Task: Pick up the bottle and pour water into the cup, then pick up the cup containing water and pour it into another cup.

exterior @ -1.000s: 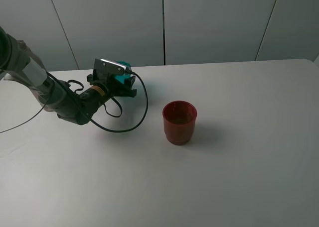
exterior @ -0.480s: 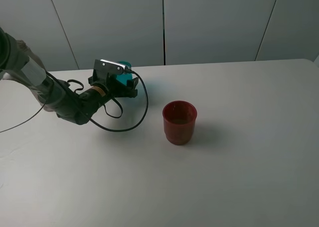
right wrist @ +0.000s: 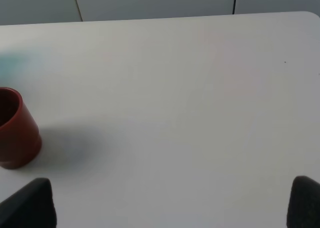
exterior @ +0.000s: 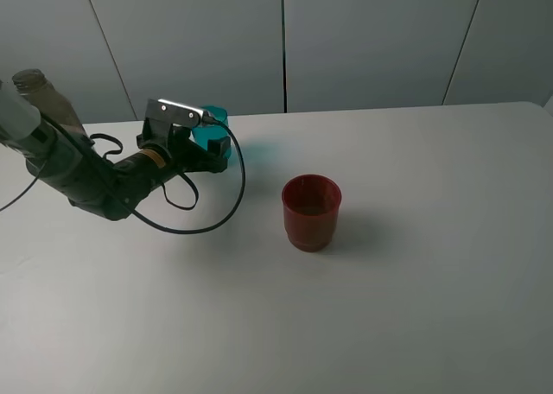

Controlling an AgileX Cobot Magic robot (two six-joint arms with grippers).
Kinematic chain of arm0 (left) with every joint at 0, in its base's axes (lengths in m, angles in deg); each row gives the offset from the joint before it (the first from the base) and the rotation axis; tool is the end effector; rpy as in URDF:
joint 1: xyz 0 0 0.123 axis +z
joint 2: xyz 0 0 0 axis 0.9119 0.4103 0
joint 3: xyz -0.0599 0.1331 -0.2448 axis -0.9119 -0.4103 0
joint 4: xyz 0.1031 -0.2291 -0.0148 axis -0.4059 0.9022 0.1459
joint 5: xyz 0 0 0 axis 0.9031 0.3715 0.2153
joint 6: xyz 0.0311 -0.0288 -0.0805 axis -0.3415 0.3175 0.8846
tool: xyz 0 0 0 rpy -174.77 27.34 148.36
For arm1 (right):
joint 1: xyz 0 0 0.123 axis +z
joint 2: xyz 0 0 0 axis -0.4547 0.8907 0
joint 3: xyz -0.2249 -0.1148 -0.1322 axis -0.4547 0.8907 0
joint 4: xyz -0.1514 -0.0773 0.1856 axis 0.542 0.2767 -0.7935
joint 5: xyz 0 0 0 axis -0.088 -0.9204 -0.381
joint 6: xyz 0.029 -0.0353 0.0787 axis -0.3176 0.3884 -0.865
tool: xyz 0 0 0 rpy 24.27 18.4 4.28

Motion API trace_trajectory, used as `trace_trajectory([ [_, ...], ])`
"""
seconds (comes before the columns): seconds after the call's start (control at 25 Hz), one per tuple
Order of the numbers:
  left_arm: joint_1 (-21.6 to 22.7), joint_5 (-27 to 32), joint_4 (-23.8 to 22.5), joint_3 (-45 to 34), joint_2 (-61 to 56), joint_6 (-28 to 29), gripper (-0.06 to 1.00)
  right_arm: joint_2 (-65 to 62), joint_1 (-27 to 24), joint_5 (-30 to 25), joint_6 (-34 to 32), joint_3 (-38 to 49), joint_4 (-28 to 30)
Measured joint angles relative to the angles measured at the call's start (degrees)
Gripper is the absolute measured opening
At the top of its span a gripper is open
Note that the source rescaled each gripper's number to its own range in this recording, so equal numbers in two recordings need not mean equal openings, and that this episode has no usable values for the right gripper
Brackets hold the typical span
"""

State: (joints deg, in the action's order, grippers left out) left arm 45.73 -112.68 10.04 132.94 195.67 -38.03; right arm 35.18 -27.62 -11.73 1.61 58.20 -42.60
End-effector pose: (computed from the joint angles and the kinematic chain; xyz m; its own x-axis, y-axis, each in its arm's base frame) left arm 0.3713 -0.1390 0.0659 -0.2273 0.1188 -0.9665 0.3838 0.9231 0.0232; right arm -0.0079 0.0056 0.2749 -0.4878 0.0350 -0.8722 -0.0275 0.9981 0.0555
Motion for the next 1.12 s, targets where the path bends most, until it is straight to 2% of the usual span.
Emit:
trace_trajectory([
  [0.16,0.0,1.33,0.0,-5.29,-5.73,0.0,0.93,0.0,0.0,0.0,0.0,0.0,0.0],
  [0.24,0.0,3.91,0.0,-7.23,-8.74,0.0,0.93,0.0,0.0,0.0,0.33,0.0,0.0],
  [0.44,0.0,14.41,-0.85,-11.34,-19.62,0.1,0.94,0.0,0.0,0.0,0.0,0.0,0.0],
  [0.8,0.0,42.22,-3.78,-12.89,-43.22,0.1,0.94,0.0,0.0,0.0,0.0,0.0,0.0],
  [1.12,0.0,67.39,-1.95,-12.89,-66.59,0.1,0.94,0.0,0.0,0.0,0.0,0.0,0.0],
])
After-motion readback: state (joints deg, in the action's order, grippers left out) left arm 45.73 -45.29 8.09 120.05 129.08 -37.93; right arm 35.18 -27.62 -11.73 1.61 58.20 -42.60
